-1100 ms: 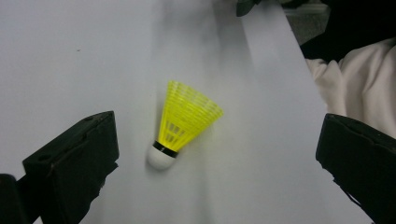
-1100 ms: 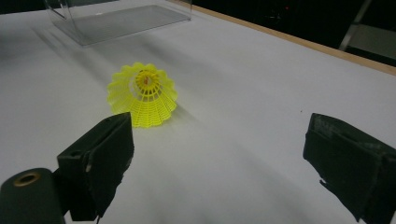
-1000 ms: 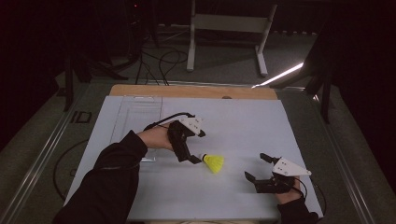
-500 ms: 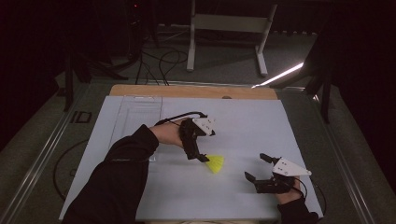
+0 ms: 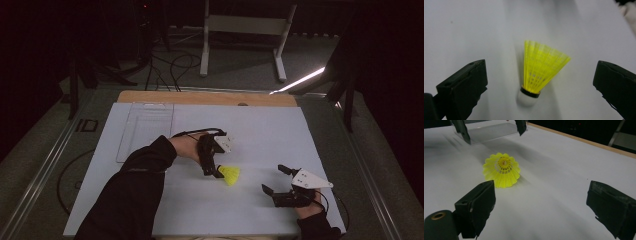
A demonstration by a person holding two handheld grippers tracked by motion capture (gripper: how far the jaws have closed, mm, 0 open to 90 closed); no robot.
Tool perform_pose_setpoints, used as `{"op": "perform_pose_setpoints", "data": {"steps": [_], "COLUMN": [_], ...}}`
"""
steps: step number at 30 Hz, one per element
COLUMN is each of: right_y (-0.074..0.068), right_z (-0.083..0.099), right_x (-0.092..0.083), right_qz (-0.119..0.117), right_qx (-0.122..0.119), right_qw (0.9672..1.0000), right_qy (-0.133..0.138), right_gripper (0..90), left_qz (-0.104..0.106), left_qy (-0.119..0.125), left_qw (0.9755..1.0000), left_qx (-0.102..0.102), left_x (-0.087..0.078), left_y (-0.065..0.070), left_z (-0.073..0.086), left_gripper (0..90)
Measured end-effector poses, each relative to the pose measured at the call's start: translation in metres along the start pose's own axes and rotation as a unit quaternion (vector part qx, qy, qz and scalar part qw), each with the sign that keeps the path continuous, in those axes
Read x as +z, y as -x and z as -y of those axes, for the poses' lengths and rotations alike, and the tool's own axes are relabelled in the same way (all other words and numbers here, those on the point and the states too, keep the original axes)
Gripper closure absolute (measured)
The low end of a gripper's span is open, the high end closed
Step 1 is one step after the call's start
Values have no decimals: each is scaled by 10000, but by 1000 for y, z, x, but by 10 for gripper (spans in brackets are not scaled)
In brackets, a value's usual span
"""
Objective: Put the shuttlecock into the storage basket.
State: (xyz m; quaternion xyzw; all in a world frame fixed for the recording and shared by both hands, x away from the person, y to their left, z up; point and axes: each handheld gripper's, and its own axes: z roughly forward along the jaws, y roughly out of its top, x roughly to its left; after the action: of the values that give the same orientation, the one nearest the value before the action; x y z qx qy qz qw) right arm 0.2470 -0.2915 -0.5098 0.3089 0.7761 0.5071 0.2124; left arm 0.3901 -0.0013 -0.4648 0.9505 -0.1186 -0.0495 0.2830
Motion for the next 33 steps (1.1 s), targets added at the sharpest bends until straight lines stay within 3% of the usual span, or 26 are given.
{"op": "perform_pose_setpoints", "data": {"steps": [4, 8, 17, 27, 33], "right_y": [0, -1, 0, -1, -1], "right_z": [0, 0, 0, 0, 0], "right_x": [0, 0, 0, 0, 0], "right_qz": [-5, -14, -46, -63, -52], "right_qx": [8, 8, 5, 8, 8], "right_qw": [10000, 10000, 10000, 10000, 10000], "right_qy": [-8, -4, -22, -25, -18], "right_gripper": [86, 86, 86, 86, 86], "left_qz": [29, 67, -58, -137, -68], "left_qy": [-301, -406, -703, -823, -888], "left_qw": [9995, 9991, 9975, 9961, 9955], "left_qx": [-4, -107, -24, 292, 309], "left_x": [8, 14, 24, 30, 33], "left_y": [-1, -4, -8, -7, -7], "left_z": [7, 14, 23, 23, 24], "left_gripper": [15, 42, 151, 411, 517]}}
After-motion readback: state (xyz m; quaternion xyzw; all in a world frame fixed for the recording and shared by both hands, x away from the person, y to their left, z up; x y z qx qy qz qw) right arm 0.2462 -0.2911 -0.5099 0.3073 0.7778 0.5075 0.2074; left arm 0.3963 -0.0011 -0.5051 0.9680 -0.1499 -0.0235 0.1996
